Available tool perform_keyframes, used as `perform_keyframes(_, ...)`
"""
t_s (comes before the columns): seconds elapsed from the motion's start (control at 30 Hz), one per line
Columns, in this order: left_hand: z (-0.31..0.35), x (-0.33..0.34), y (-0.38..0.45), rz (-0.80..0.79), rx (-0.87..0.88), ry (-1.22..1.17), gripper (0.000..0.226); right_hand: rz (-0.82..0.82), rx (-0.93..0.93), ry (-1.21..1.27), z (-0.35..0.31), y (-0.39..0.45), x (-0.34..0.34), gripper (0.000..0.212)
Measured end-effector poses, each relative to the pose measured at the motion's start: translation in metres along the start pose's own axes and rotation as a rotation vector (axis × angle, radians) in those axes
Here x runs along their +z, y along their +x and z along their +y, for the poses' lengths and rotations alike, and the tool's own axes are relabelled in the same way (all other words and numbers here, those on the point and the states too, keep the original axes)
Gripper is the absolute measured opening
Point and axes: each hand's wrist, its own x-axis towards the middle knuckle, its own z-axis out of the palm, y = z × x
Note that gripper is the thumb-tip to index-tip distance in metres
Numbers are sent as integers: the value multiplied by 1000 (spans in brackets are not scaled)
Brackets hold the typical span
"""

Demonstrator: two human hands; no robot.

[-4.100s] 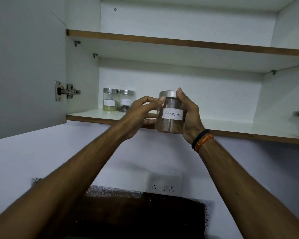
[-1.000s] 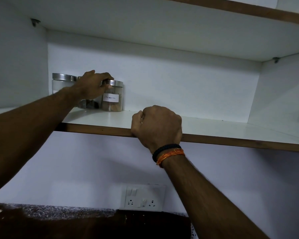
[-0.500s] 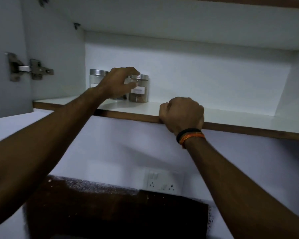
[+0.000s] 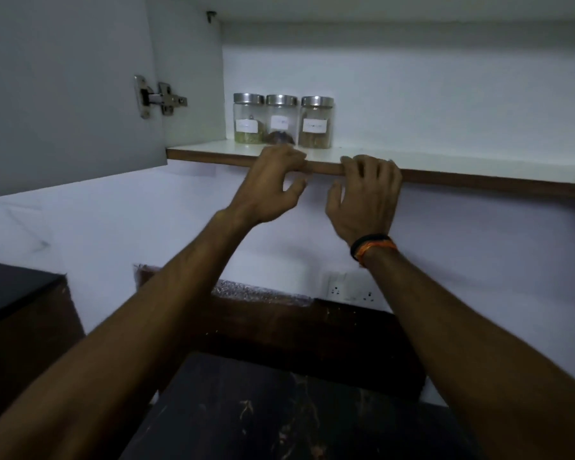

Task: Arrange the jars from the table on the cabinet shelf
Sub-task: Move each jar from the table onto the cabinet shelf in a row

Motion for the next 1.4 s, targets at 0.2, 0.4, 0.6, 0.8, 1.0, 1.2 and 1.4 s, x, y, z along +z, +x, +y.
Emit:
perform_keyframes(0.2,5,16,-111,-185,-194,-92,13,-235,-19,254,-42,-131,11,49)
perform_keyframes(0.4,2,35,-252,-575,-621,-205,12,-831,-4,337,-75,-269,15,44)
perform_keyframes(0.6,7,52,-372,-745,-964,-277,20,-1210,-4,320,-99,-365,8,50)
perform_keyframes(0.8,20,55,-459,-671,-1295,-307,26,-1483,100,379,-118,-426,1,66)
perform_keyframes(1.0,33,62,-509,-618,-1505,-372,26,-1644,278,455,-133,-473,-2,104)
perform_keyframes(1.2,34,65,-517,-564,-1614,-432,26,-1645,316,436,-143,-494,-4,117)
perform_keyframes(1.4,29,66,-521,-489,-1739,-551,21,-1592,363,418,-143,-502,2,117)
